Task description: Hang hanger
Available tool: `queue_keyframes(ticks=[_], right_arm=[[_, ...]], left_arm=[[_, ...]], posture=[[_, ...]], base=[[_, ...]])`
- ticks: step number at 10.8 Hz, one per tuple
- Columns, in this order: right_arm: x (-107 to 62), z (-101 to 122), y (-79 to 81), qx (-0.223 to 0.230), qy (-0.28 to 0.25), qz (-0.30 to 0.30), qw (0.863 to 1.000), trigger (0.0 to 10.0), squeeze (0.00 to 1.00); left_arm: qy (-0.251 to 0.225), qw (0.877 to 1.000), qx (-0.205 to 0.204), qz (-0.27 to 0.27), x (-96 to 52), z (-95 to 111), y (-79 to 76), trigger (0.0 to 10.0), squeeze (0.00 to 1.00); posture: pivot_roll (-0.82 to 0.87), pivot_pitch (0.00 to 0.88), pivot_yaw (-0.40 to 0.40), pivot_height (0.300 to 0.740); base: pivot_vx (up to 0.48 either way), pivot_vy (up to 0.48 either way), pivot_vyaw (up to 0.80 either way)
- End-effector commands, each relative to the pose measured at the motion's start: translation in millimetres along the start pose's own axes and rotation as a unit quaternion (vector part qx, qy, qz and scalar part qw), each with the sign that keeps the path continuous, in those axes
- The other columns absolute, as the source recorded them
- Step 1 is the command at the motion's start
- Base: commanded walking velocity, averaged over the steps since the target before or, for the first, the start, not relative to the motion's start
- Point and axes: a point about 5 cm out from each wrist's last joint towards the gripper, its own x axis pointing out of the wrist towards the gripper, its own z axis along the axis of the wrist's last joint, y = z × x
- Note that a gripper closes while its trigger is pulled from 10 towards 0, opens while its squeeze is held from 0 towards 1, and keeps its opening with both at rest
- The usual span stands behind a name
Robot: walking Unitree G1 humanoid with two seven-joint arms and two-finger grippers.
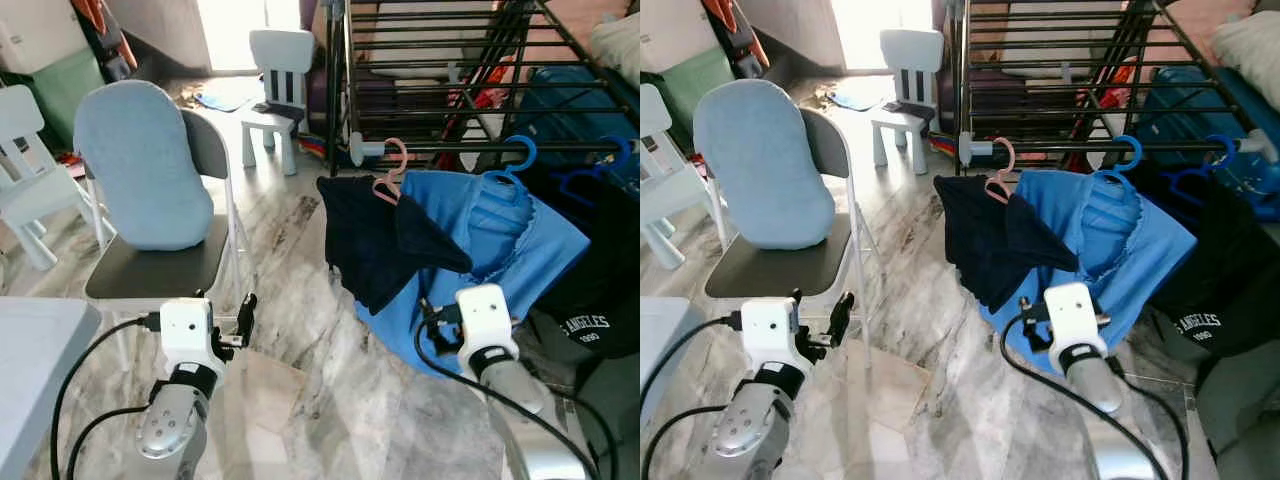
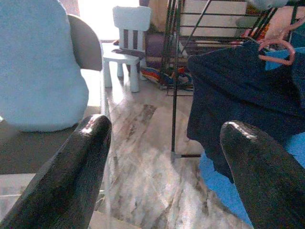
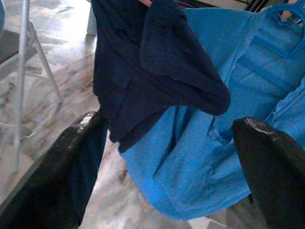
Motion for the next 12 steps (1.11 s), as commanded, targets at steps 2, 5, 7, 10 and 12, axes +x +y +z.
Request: queue_keyframes(ticks=[2, 5, 7, 10, 12], right_arm=[[0.1, 12.6, 3.1, 0.028, -0.02, 0.008, 0.999, 10.0, 0.0], [10.5, 22.5, 18.6, 0.046, -0.045, 0.026, 0.998, 10.0, 0.0], [15.0, 25.0, 24.7, 0.048, -0.049, 0.035, 0.997, 10.0, 0.0], [12.9, 29.0, 3.7, 0.048, -0.065, 0.009, 0.997, 10.0, 0.0], [-8.0, 19.2, -2.0, 0.055, -0.052, 0.024, 0.997, 10.0, 0.0]], left_arm=[[-0.01, 1.0, -0.003, 0.005, 5.5, 6.8, 2.2, 10.0, 0.0], [-0.027, 0.999, 0.003, 0.017, 25.0, 6.8, -1.4, 10.0, 0.0], [-0.039, 0.999, 0.015, 0.013, 27.6, 10.2, -4.1, 10.0, 0.0], [-0.056, 0.997, 0.052, 0.031, 15.8, 21.8, 11.1, 10.0, 0.0], [-0.055, 0.992, 0.104, 0.038, -2.1, 27.9, 31.8, 10.0, 0.0]], posture=[[-0.07, 0.0, 0.001, 0.74], [-0.07, 0.0, -0.034, 0.74], [-0.05, 0.0, -0.036, 0.74], [-0.05, 0.0, -0.005, 0.74], [-0.03, 0.0, 0.019, 0.74]], base=[[0.0, 0.0, 0.0], [0.0, 0.0, 0.0], [0.0, 0.0, 0.0], [0.0, 0.0, 0.0], [0.0, 0.0, 0.0]])
